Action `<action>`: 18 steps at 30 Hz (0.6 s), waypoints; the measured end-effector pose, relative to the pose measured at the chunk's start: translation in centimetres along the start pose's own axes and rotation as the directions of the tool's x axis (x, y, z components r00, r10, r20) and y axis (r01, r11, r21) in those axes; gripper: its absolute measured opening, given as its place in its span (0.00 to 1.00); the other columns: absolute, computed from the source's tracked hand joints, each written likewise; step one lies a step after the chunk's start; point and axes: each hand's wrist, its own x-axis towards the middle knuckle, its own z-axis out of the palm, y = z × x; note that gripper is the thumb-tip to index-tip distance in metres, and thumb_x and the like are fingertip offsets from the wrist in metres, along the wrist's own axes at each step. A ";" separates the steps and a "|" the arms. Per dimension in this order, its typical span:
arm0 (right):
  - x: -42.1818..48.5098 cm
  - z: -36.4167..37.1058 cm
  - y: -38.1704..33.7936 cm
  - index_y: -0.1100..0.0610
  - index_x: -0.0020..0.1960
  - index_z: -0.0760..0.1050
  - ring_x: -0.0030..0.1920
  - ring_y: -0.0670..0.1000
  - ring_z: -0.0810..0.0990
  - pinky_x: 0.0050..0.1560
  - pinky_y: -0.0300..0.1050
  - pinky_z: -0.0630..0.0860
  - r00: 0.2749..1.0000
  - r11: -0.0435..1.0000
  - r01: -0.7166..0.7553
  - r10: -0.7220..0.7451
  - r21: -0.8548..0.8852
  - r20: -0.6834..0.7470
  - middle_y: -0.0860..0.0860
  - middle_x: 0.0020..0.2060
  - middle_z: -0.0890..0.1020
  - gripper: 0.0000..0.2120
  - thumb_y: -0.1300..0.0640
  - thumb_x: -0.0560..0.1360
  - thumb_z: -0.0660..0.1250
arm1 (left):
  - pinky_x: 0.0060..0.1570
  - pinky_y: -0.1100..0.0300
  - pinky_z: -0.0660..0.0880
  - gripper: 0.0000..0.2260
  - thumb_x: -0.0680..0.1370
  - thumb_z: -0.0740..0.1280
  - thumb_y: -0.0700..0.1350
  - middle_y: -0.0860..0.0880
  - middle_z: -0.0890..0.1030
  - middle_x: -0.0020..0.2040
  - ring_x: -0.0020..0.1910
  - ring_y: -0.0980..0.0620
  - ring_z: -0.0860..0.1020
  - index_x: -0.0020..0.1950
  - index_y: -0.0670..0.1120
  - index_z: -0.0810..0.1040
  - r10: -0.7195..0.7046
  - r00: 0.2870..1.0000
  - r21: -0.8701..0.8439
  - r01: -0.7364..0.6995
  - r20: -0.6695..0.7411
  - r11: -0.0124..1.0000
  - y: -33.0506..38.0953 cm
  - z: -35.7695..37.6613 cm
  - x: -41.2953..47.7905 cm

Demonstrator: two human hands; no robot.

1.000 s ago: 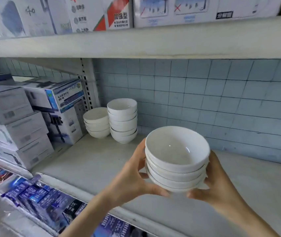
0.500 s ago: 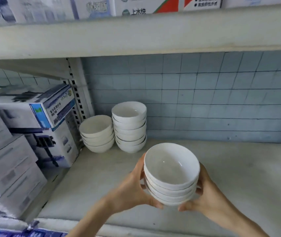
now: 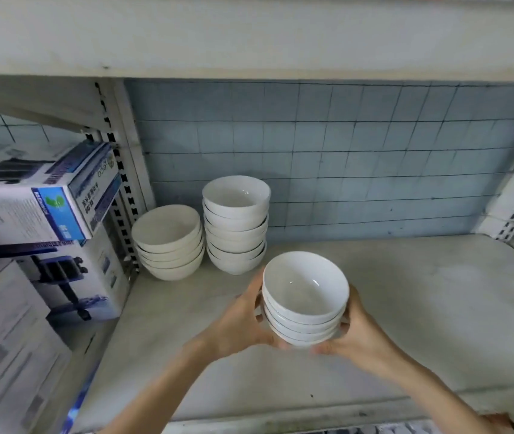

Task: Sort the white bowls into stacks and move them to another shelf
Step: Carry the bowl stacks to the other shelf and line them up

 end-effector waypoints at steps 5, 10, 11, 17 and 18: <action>3.3 -1.9 -0.7 0.46 0.72 0.50 0.60 0.34 0.73 0.50 0.35 0.76 0.999 0.996 0.025 -0.023 -0.088 0.026 0.35 0.63 0.70 0.53 0.67 0.60 0.79 | 0.64 0.68 0.68 0.50 0.64 0.79 0.36 0.62 0.67 0.69 0.67 0.63 0.68 0.75 0.57 0.52 0.028 0.995 -0.044 -0.032 -0.092 0.999 -0.5 0.0 3.0; 7.0 -3.5 -1.5 0.50 0.70 0.50 0.60 0.30 0.71 0.52 0.30 0.73 0.996 0.993 0.066 -0.060 -0.102 0.060 0.36 0.63 0.67 0.54 0.53 0.54 0.80 | 0.64 0.51 0.73 0.45 0.67 0.76 0.32 0.59 0.67 0.71 0.68 0.61 0.68 0.76 0.56 0.57 0.051 0.955 -0.099 -0.083 -0.294 0.992 -1.4 1.0 6.0; 7.7 -3.8 -1.6 0.51 0.70 0.51 0.59 0.29 0.71 0.52 0.29 0.72 0.996 0.993 0.074 -0.069 -0.096 0.059 0.37 0.63 0.67 0.56 0.49 0.52 0.82 | 0.63 0.51 0.74 0.44 0.68 0.74 0.31 0.59 0.67 0.71 0.69 0.60 0.68 0.76 0.56 0.58 0.059 0.944 -0.112 -0.100 -0.326 0.989 -1.4 1.3 6.5; 11.8 -5.5 -0.6 0.53 0.72 0.53 0.61 0.34 0.72 0.57 0.32 0.72 0.994 0.989 0.093 -0.086 -0.114 0.069 0.39 0.63 0.70 0.63 0.41 0.46 0.82 | 0.71 0.52 0.65 0.42 0.68 0.76 0.49 0.62 0.64 0.71 0.72 0.60 0.63 0.74 0.57 0.54 0.111 0.892 -0.079 -0.162 -0.438 0.984 -0.2 3.0 9.1; 12.2 -5.7 -0.4 0.54 0.72 0.53 0.62 0.36 0.72 0.57 0.33 0.72 0.994 0.988 0.087 -0.078 -0.125 0.073 0.41 0.64 0.70 0.62 0.44 0.46 0.83 | 0.72 0.52 0.63 0.40 0.68 0.73 0.54 0.59 0.64 0.72 0.72 0.60 0.62 0.74 0.56 0.54 0.121 0.884 -0.067 -0.169 -0.451 0.983 0.0 3.1 9.6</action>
